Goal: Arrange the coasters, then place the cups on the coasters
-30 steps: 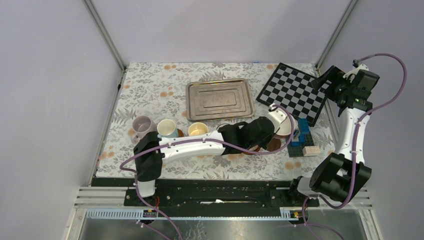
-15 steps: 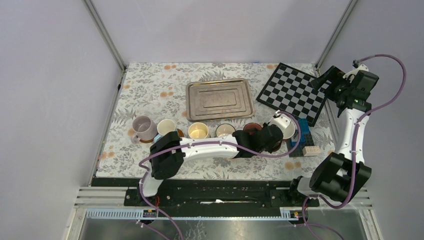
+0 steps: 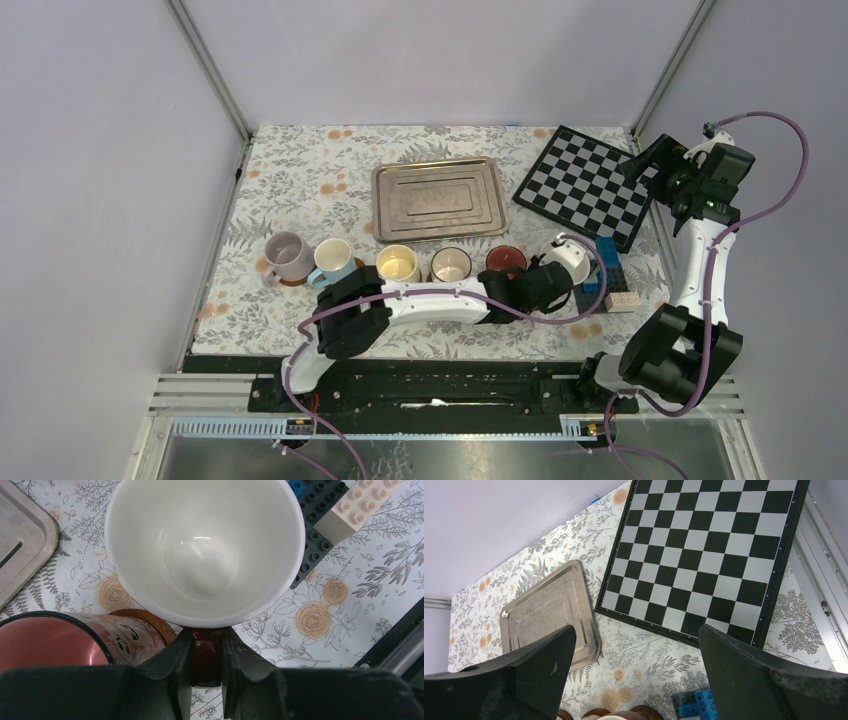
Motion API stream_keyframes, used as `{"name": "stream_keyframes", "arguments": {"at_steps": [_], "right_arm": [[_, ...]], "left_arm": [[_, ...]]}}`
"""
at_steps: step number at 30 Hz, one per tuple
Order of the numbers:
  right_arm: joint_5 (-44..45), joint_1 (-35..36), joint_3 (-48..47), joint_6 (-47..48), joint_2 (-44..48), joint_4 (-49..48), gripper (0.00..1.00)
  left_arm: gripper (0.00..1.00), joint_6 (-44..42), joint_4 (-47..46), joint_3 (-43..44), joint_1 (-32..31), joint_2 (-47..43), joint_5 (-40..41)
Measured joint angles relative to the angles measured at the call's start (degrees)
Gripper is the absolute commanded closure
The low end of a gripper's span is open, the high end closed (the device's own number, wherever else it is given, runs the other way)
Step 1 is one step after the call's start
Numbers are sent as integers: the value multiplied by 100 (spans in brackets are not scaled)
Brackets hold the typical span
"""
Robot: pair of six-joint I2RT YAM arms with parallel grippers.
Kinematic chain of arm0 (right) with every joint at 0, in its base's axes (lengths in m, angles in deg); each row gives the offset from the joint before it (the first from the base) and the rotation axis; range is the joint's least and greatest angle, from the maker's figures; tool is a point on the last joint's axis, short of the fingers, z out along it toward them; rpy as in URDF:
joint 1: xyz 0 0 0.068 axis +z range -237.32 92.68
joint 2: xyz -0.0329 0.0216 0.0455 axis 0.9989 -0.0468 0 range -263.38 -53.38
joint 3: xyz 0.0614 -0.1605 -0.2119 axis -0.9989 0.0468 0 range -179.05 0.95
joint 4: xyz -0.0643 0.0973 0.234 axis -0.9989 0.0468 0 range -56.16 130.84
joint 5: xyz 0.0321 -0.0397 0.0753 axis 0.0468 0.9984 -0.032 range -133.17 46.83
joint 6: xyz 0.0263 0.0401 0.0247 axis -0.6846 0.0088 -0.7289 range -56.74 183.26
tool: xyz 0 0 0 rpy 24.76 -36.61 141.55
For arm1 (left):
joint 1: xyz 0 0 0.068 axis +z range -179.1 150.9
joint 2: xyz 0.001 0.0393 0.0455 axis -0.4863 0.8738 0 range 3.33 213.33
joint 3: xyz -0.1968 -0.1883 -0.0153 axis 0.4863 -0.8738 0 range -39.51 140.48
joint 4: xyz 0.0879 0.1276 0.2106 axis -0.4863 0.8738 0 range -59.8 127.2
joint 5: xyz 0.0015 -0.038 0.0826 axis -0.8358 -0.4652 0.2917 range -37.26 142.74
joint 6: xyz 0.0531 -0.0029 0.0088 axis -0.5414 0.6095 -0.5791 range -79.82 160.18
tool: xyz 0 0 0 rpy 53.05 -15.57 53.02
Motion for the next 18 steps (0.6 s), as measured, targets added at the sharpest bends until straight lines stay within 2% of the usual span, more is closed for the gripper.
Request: {"name": "stream_keyframes", "arguments": {"at_steps": [18], "right_arm": [[-9, 0, 111, -37, 24, -103, 0]], "left_arm": [[100, 170, -74, -90, -13, 317, 212]]}}
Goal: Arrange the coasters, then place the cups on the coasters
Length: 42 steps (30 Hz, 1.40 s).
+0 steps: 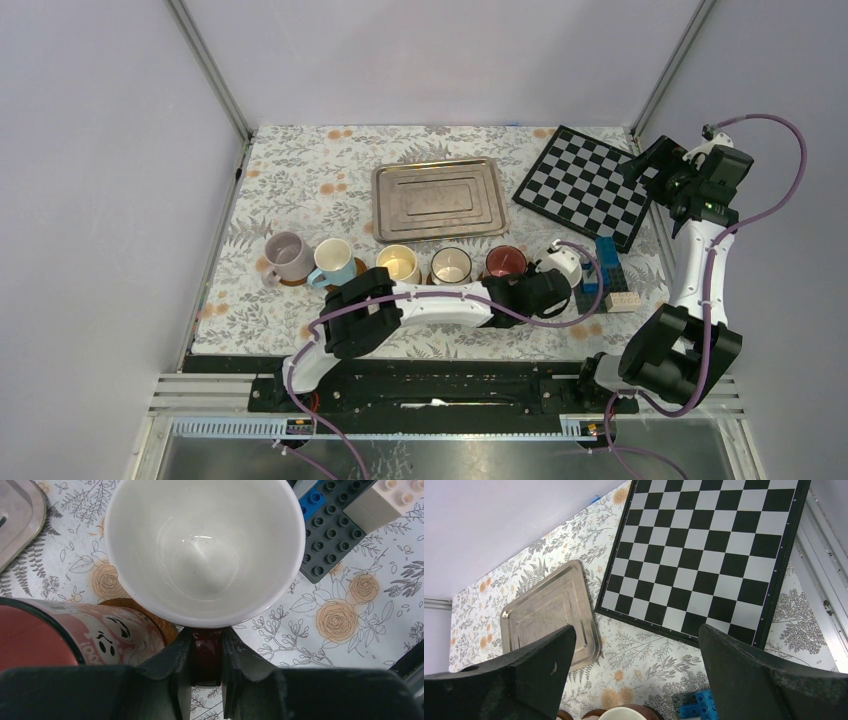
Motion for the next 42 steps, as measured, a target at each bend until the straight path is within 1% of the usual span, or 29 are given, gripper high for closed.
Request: {"name": "stream_keyframes", "arguments": {"at_steps": [19, 22, 24, 42], "right_arm": [[0, 0, 4, 0, 0, -11, 1], [0, 0, 4, 0, 0, -11, 0], [0, 0, 4, -2, 0, -11, 0], [-11, 0, 35, -46, 2, -15, 0]], "left_arm": [[99, 433, -306, -55, -9, 111, -205], [83, 457, -313, -57, -9, 111, -208], [77, 476, -321, -66, -9, 111, -225], [48, 756, -295, -190, -11, 109, -514]]}}
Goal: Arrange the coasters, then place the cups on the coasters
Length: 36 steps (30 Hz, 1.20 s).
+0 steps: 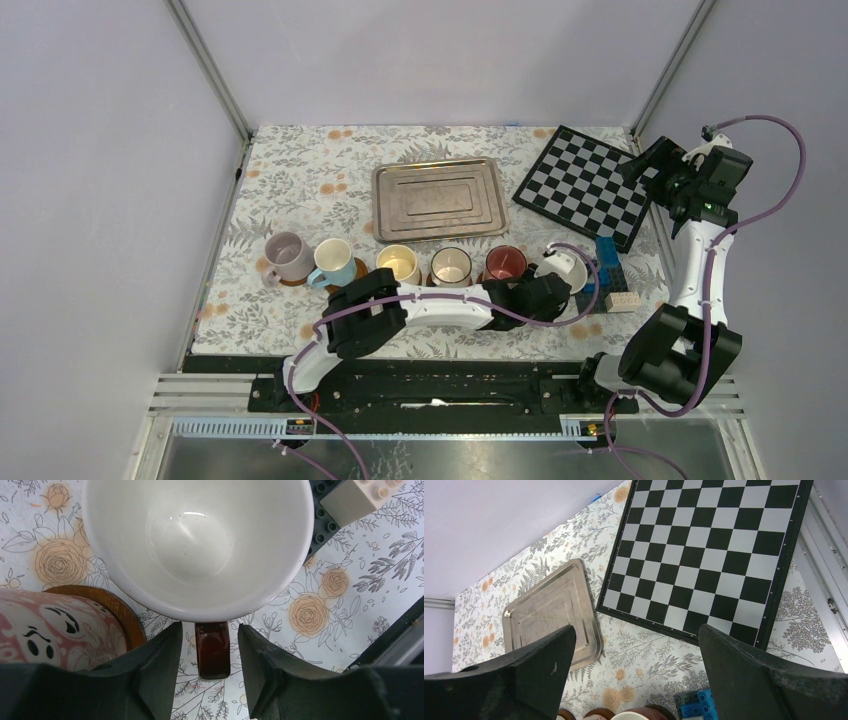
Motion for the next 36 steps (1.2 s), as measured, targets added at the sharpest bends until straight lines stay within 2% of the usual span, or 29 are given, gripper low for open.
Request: {"name": "stream_keyframes", "arguments": {"at_steps": [8, 20, 27, 36], "right_arm": [[-94, 0, 4, -2, 2, -39, 0], [-136, 0, 48, -4, 4, -44, 0], [-229, 0, 55, -2, 4, -46, 0], [-498, 0, 52, 9, -2, -37, 0]], "left_arm": [[42, 157, 219, -131, -46, -133, -52], [43, 205, 306, -293, -101, -595, -302], [37, 131, 568, -175, -221, -765, -479], [30, -197, 800, -173, 24, -1615, -603]]}}
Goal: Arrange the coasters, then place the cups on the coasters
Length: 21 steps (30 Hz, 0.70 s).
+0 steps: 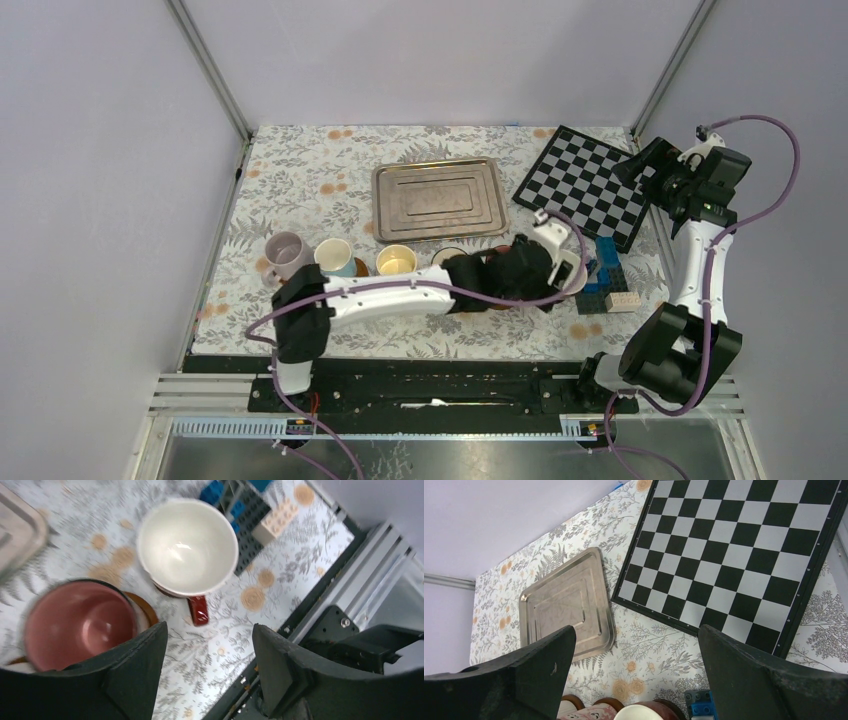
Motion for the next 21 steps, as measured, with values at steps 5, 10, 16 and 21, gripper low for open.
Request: {"name": "stream_keyframes", "arguments": {"at_steps": [5, 10, 16, 21], "right_arm": [[-162, 2, -157, 70, -83, 90, 0], [-212, 98, -481, 240, -190, 236, 0], [-118, 588, -929, 581, -365, 570, 0], [35, 1215, -1320, 986, -560, 981, 0]], "left_arm": [[22, -238, -24, -122, 507, -629, -225], [2, -483, 11, -168, 1252, -1106, -748], [1, -778, 323, -162, 2629, -1394, -1725], [1, -1097, 831, -63, 4041, -1578, -2531]]}}
